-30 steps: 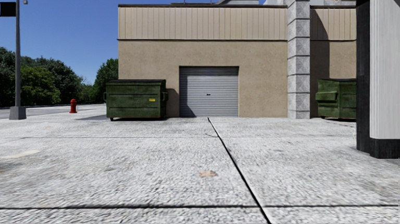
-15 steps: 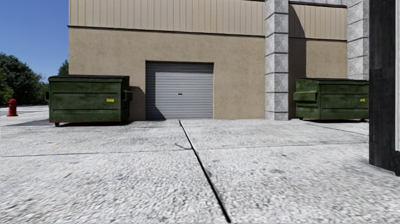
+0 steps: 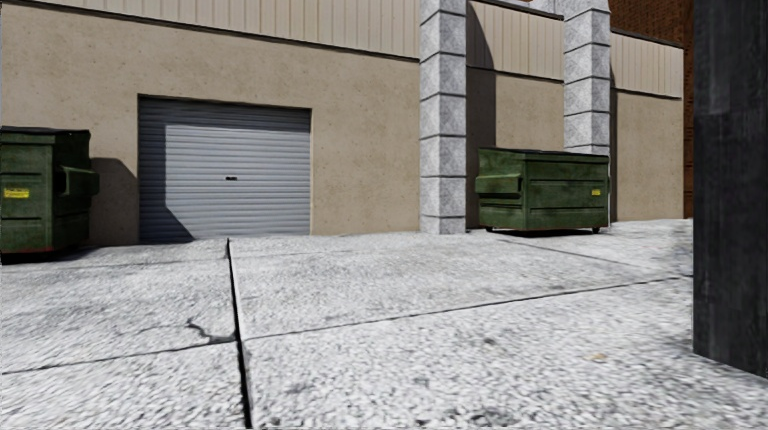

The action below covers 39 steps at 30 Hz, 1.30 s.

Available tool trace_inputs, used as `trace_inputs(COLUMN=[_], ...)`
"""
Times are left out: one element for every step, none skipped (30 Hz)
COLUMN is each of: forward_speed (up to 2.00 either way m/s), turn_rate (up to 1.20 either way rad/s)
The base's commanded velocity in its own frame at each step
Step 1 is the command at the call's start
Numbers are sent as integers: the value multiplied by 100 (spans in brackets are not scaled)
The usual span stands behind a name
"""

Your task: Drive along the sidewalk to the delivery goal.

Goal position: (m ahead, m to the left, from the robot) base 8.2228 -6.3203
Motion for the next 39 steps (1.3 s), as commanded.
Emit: trace_inputs(forward_speed=[200,200,200,200,200,200,200,200,200,200,200,200,200,200,200,200,200,200,200,200,200,200,200,200,200,200,200,200,200,200,200,200,200,200,200,200,200,200,200], turn_rate=[-56,-56,-56,-56,-56,-56,-56,-56,-56,-56,-56,-58,-62,-64,-64,-64,-64,-64,-64,-64,-62,-61,-58,-58,-56,-56,-56,-56,-56,-56,-56,-56,-56,-56,-56,-56,-56,-56,-56])
